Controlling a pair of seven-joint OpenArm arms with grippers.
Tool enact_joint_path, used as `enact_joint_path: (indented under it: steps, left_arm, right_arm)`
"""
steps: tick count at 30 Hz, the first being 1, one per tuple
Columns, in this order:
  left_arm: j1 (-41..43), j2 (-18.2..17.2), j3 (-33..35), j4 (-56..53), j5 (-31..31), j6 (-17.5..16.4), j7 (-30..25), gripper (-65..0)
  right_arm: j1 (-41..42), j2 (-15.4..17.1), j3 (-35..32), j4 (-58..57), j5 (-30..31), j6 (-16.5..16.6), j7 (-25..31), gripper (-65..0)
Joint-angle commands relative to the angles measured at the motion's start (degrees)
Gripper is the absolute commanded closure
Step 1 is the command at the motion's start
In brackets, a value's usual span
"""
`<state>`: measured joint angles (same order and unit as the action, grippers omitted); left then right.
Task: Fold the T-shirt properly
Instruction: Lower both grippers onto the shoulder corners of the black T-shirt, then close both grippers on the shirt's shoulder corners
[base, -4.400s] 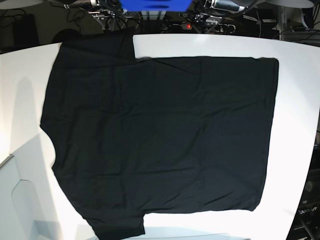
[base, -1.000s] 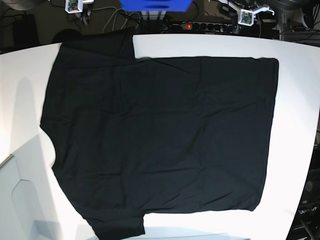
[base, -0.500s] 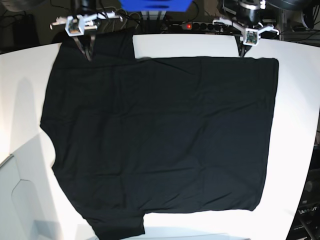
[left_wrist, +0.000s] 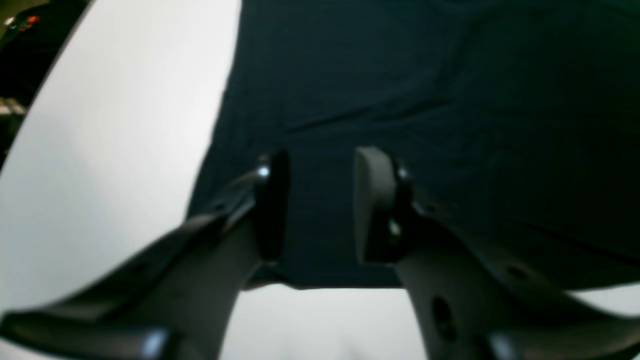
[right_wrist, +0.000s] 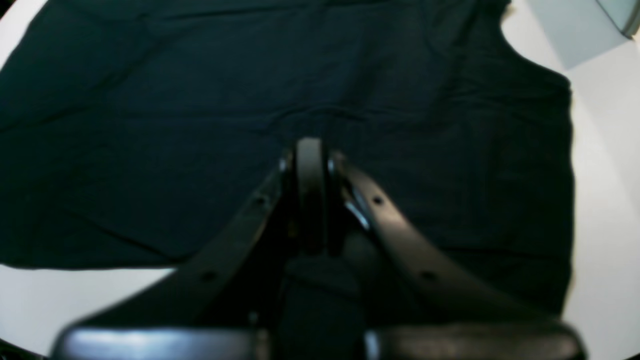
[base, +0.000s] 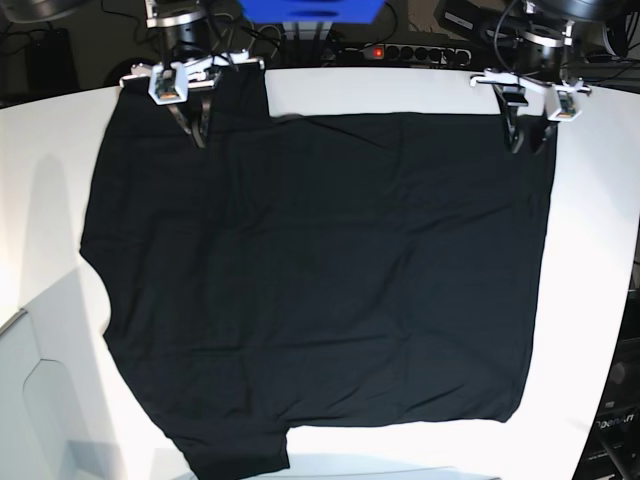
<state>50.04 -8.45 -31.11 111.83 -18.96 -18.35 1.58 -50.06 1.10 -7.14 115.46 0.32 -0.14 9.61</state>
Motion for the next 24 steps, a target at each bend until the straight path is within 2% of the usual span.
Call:
enact_joint_path:
  steps: [1, 4, 6, 10, 14, 19, 24]
  left_arm:
    - [-0.24, -0.12, -1.28, 0.83, -0.6, -0.51, -1.45, -23.9]
    - [-1.73, 0.49, -4.01, 0.74, -0.69, -1.74, -1.45, -23.9]
    - [-1.82, 0.49, -4.62, 0.65, -0.86, -2.62, -1.45, -23.9]
    - [-1.65, 0.67, -4.71, -0.75, -0.95, -2.35, -1.45, -23.9]
    - [-1.73, 3.92, -5.77, -3.48, -0.95, -2.62, -1.45, -23.9]
    - [-2.7, 8.14, -10.34, -6.29, -1.04, -2.71, -1.45, -23.9]
    - [-3.23, 11.04, -14.64, -6.56, -1.21, -2.79, -1.45, -24.2]
  right_arm:
    - [-0.53, -0.18, -0.12, 0.98, -0.01, 0.27, 1.08, -4.1]
    - [0.09, -2.11, 0.41, 0.98, -0.27, 0.19, 1.78, -10.4]
    - [1.67, -2.55, 0.67, 0.89, -0.27, 0.19, 1.95, -11.3]
    - [2.72, -2.91, -0.03, 0.89, -0.19, 0.19, 6.53, -6.5]
    - [2.81, -3.96, 0.06, 0.8, -0.19, 0.19, 10.57, -2.5]
    - [3.16, -3.17, -0.03, 0.8, -0.27, 0.19, 11.27, -3.0]
    - [3.43, 0.79, -0.2, -0.16, -0.27, 0.19, 11.19, -7.0]
